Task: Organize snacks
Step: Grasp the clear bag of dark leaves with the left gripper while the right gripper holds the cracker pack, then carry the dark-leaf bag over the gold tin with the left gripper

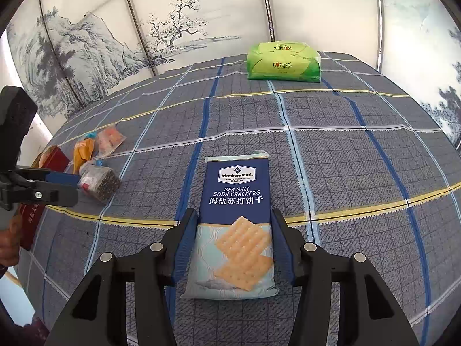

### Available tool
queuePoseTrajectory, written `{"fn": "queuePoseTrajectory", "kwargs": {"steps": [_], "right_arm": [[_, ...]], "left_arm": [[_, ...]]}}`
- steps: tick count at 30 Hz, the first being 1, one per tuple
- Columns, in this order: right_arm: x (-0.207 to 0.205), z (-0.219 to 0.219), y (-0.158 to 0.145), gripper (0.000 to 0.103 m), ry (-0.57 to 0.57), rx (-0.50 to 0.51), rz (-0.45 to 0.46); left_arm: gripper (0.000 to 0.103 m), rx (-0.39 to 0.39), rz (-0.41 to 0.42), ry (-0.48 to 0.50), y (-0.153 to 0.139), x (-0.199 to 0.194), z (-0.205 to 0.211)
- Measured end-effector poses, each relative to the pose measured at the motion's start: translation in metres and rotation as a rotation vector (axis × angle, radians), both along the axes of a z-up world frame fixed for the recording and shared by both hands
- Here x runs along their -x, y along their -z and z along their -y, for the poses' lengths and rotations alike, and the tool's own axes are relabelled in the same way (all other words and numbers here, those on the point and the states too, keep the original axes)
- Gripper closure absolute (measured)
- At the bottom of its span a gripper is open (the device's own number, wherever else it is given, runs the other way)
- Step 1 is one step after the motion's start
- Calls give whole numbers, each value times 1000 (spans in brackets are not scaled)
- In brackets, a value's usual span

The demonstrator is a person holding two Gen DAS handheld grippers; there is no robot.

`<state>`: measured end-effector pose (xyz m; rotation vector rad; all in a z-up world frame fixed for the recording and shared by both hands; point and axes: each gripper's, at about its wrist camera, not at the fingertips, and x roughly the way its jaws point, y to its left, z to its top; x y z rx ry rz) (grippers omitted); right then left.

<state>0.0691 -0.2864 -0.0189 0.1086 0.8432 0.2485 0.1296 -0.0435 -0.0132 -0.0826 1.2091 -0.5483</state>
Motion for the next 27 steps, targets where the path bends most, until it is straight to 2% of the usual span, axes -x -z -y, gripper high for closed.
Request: {"fn": "queuePoseTrajectory", "kwargs": {"steps": [3, 6, 9, 14, 18, 23, 27], "right_arm": [[0, -1, 0, 50, -4, -1, 1], [0, -1, 0, 50, -5, -1, 0], [1, -4, 0, 48, -9, 18, -1], [2, -12, 0, 45, -18, 65, -1], [0, -13, 0, 41, -26, 73, -1], [0, -14, 1, 33, -31, 68, -5], [-5, -21, 2, 10, -54, 55, -30]], "left_arm": [[10, -31, -1, 0, 5, -5, 3], [17, -116, 26, 12, 12, -7, 13], [46, -179, 98, 33, 11, -3, 20], [47, -151, 95, 0, 10, 6, 16], [47, -124, 99, -21, 2, 33, 7], [47, -126, 134, -30, -12, 69, -4], [47, -124, 147, -31, -17, 89, -10]]}}
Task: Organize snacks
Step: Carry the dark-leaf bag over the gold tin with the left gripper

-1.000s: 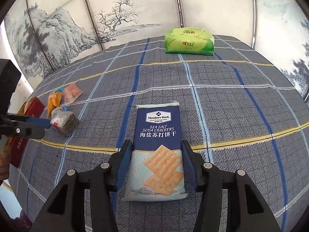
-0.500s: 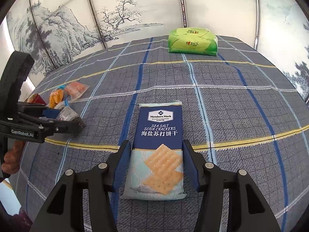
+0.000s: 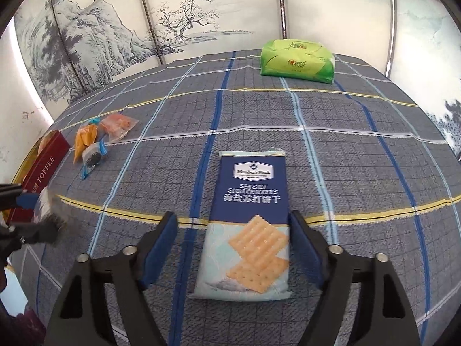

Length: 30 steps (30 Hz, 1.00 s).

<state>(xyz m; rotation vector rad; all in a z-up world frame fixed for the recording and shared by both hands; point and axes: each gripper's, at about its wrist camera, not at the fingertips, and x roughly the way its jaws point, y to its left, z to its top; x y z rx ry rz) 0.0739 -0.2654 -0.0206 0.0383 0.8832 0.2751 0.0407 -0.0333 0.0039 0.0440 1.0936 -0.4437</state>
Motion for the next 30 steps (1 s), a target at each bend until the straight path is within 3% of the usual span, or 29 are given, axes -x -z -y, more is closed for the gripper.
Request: {"fn": "queuePoseTrajectory", "kwargs": {"steps": [1, 4, 9, 10, 15, 17, 18, 20, 23, 26, 30], "right_arm": [[-3, -5, 1, 3, -4, 12, -12], [-12, -22, 4, 1, 36, 110, -30], [-9, 6, -2, 1, 116, -74, -31], [-6, 14, -2, 1, 149, -72, -31], [-10, 9, 1, 3, 113, 59, -45], [-12, -5, 4, 8, 79, 154, -35], [-12, -8, 3, 16, 59, 143, -25], [-10, -9, -3, 50, 49, 149, -10], [-5, -10, -3, 52, 39, 137, -6], [0, -6, -7, 52, 29, 21, -25], [6, -19, -20, 52, 15, -60, 18]], "left_arm": [[47, -3, 8, 3, -2, 6, -2], [47, -14, 24, 9, -5, 19, -5], [47, -5, 39, -8, -14, 30, -20], [47, -7, 48, -14, -17, 31, -24], [47, 12, 47, -27, -19, 31, -33], [47, 18, 42, -27, -18, 31, -34], [47, 17, 39, -22, -18, 32, -33], [47, 15, 42, -20, -18, 34, -32], [47, 21, 60, -23, -24, 38, -35], [47, 28, 84, -33, -33, 43, -41], [47, 28, 111, -47, -41, 49, -49]]}}
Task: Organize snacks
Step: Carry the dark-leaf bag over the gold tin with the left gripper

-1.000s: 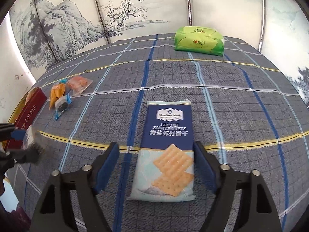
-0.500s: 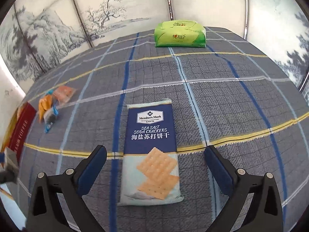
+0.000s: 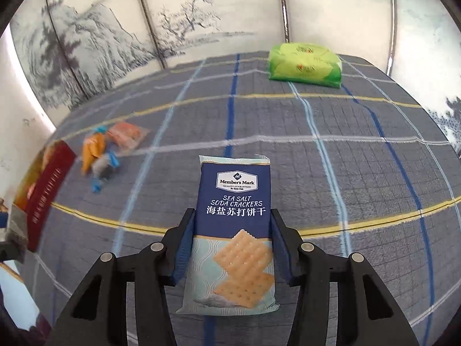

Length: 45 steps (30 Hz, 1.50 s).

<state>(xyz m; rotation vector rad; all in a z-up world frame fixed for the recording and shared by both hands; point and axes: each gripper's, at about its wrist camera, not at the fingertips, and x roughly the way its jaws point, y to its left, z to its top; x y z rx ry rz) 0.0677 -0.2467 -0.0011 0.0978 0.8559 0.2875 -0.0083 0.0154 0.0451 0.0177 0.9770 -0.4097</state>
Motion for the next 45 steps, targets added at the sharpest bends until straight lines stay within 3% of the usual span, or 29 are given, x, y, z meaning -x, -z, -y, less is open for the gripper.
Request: {"fn": "queuePoseTrajectory", "kwargs": {"steps": [10, 30, 45], "right_arm": [[-9, -51, 12, 52, -20, -33, -3], [-13, -59, 18, 52, 10, 28, -6], [-14, -61, 19, 52, 10, 43, -5]], "left_arm": [[47, 0, 45, -70, -14, 15, -35], [47, -26, 80, -237, -13, 21, -112], [47, -89, 67, -374, 11, 19, -180]]}}
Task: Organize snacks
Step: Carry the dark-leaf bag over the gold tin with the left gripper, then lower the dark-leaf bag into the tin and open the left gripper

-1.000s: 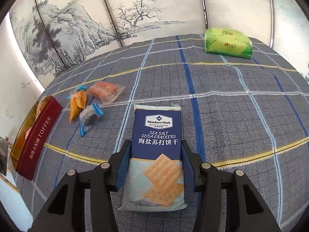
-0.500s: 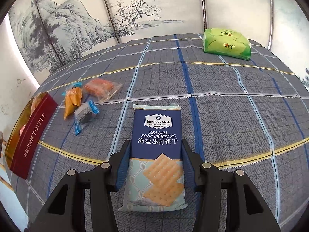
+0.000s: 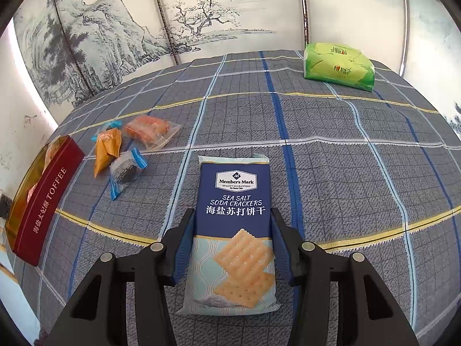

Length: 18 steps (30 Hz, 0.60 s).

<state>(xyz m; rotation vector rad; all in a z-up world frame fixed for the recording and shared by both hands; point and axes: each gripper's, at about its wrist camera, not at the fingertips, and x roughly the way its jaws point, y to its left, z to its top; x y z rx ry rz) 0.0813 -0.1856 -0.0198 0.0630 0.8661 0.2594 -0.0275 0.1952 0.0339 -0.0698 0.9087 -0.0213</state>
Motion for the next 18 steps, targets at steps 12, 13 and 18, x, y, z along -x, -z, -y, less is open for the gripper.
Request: {"fn": "queuePoseTrajectory", "kwargs": {"steps": [12, 13, 18], "right_arm": [[0, 0, 0, 52, 0, 1, 0], [0, 0, 0, 52, 0, 1, 0], [0, 0, 0, 52, -1, 2, -1]], "left_arm": [[47, -38, -37, -84, 23, -9, -37], [47, -41, -41, -88, 25, -9, -38], [47, -58, -47, -97, 31, -10, -41]]}}
